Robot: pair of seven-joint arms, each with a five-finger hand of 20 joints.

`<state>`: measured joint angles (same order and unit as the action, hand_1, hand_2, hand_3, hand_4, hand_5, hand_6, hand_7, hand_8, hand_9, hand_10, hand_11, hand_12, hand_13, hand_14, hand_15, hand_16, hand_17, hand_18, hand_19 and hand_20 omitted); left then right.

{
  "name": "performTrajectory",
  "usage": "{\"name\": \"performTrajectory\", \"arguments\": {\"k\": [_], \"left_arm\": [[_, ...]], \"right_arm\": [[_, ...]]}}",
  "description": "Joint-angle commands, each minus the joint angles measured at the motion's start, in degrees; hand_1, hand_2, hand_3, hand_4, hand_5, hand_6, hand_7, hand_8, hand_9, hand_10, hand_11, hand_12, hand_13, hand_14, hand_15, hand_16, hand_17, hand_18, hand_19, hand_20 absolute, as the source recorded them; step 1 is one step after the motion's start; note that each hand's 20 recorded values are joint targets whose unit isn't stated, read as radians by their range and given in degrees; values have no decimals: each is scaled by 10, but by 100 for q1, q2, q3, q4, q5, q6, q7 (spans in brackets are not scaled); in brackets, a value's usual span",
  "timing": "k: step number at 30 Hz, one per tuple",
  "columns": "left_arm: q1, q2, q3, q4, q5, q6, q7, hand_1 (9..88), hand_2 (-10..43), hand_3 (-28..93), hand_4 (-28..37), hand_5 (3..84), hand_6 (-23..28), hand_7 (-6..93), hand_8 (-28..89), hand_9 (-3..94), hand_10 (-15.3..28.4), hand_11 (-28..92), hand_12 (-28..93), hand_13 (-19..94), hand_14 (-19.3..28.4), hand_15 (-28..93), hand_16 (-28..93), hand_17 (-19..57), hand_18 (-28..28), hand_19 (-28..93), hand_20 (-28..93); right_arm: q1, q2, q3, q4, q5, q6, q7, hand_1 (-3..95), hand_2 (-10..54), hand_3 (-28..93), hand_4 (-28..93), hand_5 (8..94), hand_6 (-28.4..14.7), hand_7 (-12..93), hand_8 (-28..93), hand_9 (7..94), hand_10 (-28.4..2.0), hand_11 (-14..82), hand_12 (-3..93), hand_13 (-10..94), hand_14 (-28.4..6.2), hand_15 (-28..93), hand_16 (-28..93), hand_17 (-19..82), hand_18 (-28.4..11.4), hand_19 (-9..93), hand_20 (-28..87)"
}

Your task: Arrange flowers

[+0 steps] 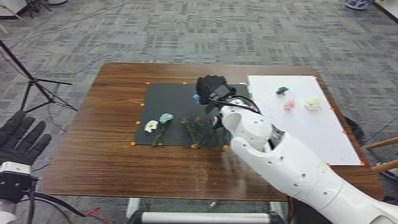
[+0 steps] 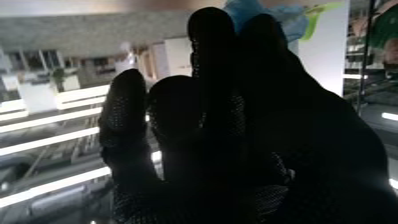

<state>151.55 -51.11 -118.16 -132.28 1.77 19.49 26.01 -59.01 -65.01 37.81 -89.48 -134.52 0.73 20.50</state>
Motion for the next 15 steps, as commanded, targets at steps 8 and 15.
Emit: {"name": "performTrajectory", "arguments": {"k": [8, 15], "left_arm": [[3, 10, 34, -35, -87, 294, 29, 237, 186, 693, -283, 346, 72, 97, -72, 291, 112, 132, 120, 209, 120, 207, -18, -38, 100, 162, 123], [-12, 1, -6, -19, -90, 246, -35, 237, 190, 691, -283, 350, 74, 102, -74, 295, 115, 139, 116, 210, 122, 217, -23, -35, 97, 165, 124]], "right_arm": [[96, 189, -784, 8, -381, 225, 83, 620, -95, 657, -283, 773, 3, 319, 24, 861, -84, 104, 428, 696, -87, 680, 408, 312, -235, 772, 412], [7, 138, -706, -57, -355, -15, 359, 613, -95, 668, -283, 750, 3, 310, 8, 844, -80, 100, 419, 686, -87, 672, 422, 301, -238, 767, 412]]}}
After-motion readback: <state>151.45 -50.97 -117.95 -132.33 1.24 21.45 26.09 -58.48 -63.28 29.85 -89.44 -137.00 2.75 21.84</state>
